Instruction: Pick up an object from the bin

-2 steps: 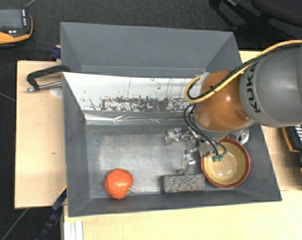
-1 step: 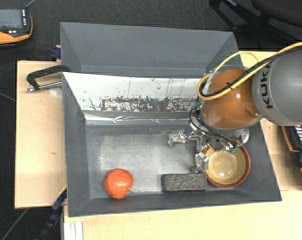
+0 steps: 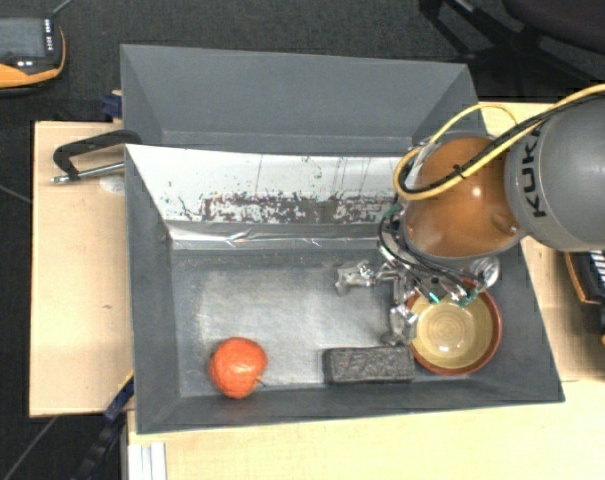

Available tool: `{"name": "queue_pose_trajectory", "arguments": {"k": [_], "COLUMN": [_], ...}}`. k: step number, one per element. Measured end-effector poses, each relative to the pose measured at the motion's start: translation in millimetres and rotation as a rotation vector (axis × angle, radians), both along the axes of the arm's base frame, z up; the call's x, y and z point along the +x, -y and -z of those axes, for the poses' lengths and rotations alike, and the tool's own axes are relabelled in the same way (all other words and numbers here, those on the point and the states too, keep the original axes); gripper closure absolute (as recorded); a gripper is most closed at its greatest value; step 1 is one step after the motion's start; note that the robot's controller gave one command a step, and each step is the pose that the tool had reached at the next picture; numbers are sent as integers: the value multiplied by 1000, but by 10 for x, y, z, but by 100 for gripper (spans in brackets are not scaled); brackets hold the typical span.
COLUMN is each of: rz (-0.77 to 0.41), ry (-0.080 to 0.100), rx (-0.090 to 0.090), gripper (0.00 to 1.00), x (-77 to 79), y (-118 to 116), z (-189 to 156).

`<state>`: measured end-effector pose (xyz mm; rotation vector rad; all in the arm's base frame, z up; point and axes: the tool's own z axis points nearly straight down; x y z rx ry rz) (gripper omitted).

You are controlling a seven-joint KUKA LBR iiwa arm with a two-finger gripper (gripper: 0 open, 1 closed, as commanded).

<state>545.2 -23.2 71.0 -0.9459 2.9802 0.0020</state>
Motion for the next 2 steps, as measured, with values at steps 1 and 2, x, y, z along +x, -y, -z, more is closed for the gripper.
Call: {"name": "queue_pose_trajectory", "arguments": {"k": [1,2], "rz": [0,0], "ry": [-1,0], "rx": [0,1], "gripper": [100,0], "x": [-2,0], "y": [0,-1], "z": [1,0]}}
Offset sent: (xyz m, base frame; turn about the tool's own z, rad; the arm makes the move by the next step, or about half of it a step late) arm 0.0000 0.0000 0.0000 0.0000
